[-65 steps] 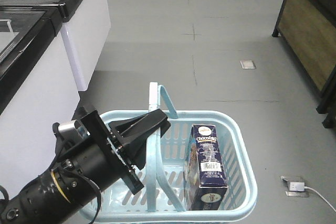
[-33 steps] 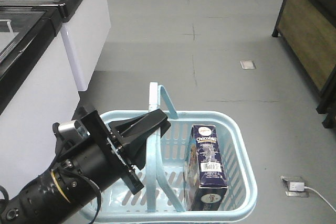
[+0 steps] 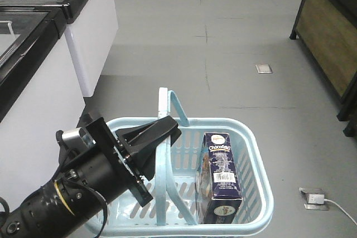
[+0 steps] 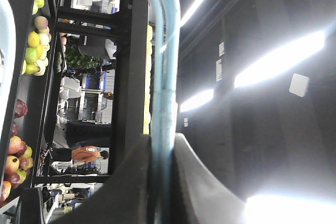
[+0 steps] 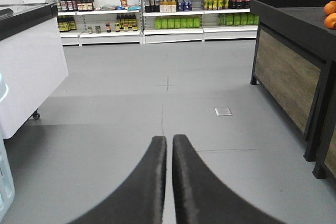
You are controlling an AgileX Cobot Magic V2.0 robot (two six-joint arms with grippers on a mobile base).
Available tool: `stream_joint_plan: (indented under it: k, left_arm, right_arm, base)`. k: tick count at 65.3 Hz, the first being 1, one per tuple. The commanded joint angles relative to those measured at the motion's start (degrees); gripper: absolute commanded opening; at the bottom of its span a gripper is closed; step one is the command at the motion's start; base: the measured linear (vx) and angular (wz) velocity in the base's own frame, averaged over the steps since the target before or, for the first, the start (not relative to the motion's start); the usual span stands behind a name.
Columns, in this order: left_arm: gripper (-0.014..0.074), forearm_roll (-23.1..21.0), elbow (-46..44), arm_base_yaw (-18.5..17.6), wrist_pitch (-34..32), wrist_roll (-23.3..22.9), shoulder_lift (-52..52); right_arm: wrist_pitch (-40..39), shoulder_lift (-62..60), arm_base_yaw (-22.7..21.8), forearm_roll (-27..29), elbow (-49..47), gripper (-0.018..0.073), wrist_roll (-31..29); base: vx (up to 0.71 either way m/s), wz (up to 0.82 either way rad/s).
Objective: Left arm holds basket, right arm returns cookies
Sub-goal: 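Hold the basket steady in front of the robot with the left gripper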
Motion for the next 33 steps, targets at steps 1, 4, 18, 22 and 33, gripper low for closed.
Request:
stream_joint_plan:
  k: [1,4,18,22,33]
  left_arm:
    - [0.0,-0.7,-1.4,-0.4,-16.0,0.0,-2.4]
    - [0.0,-0.7,-1.4,-0.4,-16.0,0.0,-2.4]
    - [0.0,0.1,-1.4,-0.4,-16.0,0.0,-2.4]
    - [0.0,0.2,-1.4,-0.4,-16.0,0.0,-2.4]
    - [0.0,0.2,-1.4,-0.4,-16.0,0.0,-2.4]
  right_arm:
    - [-4.1,-0.7,-0.1,-0.2,1.0,-0.0006,-0.5]
    - [-4.1,-0.7,-0.1,-0.2,1.0,-0.0006,-0.5]
    - [-4.1,-0.7,-0.1,-0.2,1.0,-0.0006,-0.5]
    - [-4.1,-0.7,-0.1,-0.2,1.0,-0.0006,-0.5]
    - [-4.1,-0.7,-0.1,-0.2,1.0,-0.0006,-0.5]
  base:
    - [0.02,0.01]
    - [0.03,0.01]
    - [0.05,0.0]
    - [0.09,-0.02]
    - [0.13,-0.04]
